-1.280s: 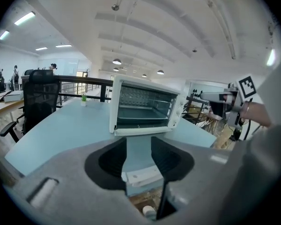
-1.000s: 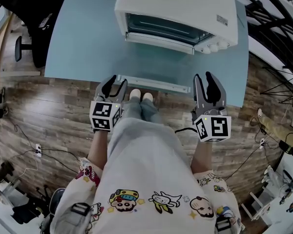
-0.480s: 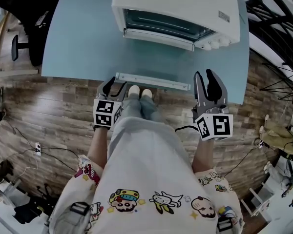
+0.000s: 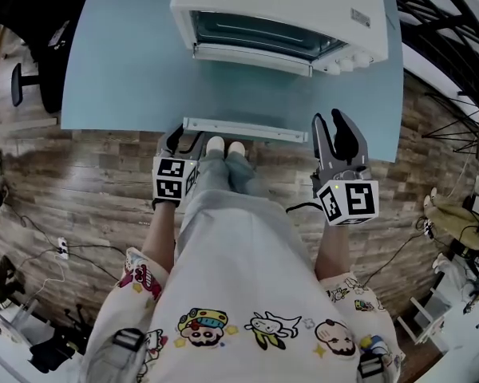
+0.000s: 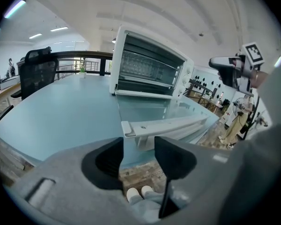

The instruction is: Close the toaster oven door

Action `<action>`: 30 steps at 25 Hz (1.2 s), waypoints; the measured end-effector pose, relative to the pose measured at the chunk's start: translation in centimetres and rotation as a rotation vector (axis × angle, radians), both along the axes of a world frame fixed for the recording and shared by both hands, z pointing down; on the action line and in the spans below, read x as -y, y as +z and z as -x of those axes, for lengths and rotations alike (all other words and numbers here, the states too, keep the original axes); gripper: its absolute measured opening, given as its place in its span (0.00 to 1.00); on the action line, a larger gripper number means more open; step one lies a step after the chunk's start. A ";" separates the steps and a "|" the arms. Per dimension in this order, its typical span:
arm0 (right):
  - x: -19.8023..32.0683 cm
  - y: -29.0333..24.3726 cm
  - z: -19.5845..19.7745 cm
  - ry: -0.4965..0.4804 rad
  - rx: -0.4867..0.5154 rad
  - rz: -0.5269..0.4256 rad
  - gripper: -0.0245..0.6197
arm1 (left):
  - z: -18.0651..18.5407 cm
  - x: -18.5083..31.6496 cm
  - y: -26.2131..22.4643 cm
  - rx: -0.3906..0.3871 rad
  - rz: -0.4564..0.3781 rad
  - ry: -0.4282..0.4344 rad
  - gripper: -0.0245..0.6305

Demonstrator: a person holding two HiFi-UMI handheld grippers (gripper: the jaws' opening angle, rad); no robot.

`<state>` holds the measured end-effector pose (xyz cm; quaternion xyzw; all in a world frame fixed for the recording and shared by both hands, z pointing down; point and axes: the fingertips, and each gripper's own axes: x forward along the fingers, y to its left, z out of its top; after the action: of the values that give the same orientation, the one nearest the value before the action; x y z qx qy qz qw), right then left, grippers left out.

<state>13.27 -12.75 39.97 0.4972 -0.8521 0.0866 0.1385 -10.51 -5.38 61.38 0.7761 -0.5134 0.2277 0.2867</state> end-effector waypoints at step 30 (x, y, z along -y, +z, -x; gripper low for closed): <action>-0.6 2.4 0.3 0.010 0.010 0.073 0.23 | -0.7 0.6 -0.9 0.022 0.027 0.005 0.16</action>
<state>12.99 -12.14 42.32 0.4958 -0.8464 0.1211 0.1520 -9.77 -6.00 60.52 0.7709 -0.5113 0.2441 0.2909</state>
